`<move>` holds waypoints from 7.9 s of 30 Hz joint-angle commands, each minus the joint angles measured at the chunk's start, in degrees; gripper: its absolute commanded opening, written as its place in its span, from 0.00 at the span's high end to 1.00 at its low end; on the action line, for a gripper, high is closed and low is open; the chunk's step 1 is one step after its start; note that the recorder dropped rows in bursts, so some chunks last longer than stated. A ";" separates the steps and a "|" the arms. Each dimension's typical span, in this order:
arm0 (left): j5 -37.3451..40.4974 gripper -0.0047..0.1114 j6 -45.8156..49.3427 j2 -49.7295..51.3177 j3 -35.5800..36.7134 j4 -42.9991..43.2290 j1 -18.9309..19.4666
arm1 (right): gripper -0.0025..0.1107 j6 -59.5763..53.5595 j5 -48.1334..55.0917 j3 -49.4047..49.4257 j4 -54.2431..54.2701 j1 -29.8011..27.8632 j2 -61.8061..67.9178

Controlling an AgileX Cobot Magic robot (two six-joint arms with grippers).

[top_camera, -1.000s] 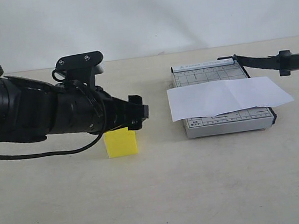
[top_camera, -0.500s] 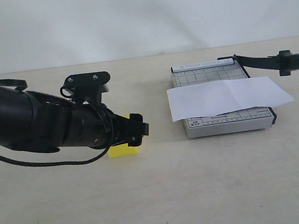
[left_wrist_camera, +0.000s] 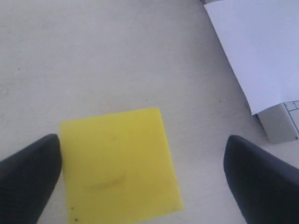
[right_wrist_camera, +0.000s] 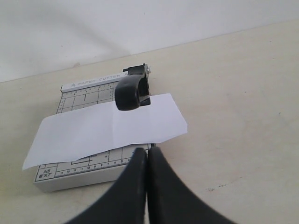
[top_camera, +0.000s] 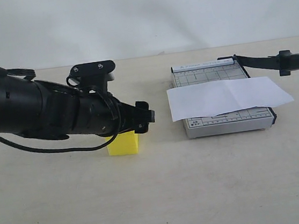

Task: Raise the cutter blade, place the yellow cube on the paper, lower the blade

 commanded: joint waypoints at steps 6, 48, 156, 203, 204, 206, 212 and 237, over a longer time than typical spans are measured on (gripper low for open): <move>-1.94 0.20 -0.14 1.25 -0.56 -0.13 -0.13 | 0.98 -0.14 -0.34 0.27 -0.27 0.00 -0.16; 4.07 0.92 11.60 0.91 -17.50 -0.13 -6.41 | 0.98 -0.20 -0.36 0.27 -0.27 0.00 -0.16; 0.25 0.33 18.22 5.20 -32.62 -0.13 -10.24 | 0.98 -0.35 -1.15 0.27 -0.27 0.00 -0.16; -2.55 0.92 11.63 -91.86 40.36 -0.13 -10.24 | 0.98 -2.30 -0.80 0.27 -0.50 0.00 -0.16; -2.55 0.92 11.63 -93.65 41.20 -0.13 -10.24 | 0.98 -2.30 -0.80 0.27 -0.50 0.00 -0.16; -2.55 0.92 10.35 -97.02 42.72 -0.13 -10.24 | 0.98 -2.30 -0.69 0.27 -0.50 0.00 -0.16; -2.26 0.92 6.25 -104.59 45.68 -0.13 -10.24 | 0.98 -2.30 -0.69 0.27 -0.50 0.00 -0.16; -2.68 0.92 11.30 -108.17 45.91 -0.13 -10.24 | 0.98 -2.30 -0.69 0.27 -0.50 0.00 -0.16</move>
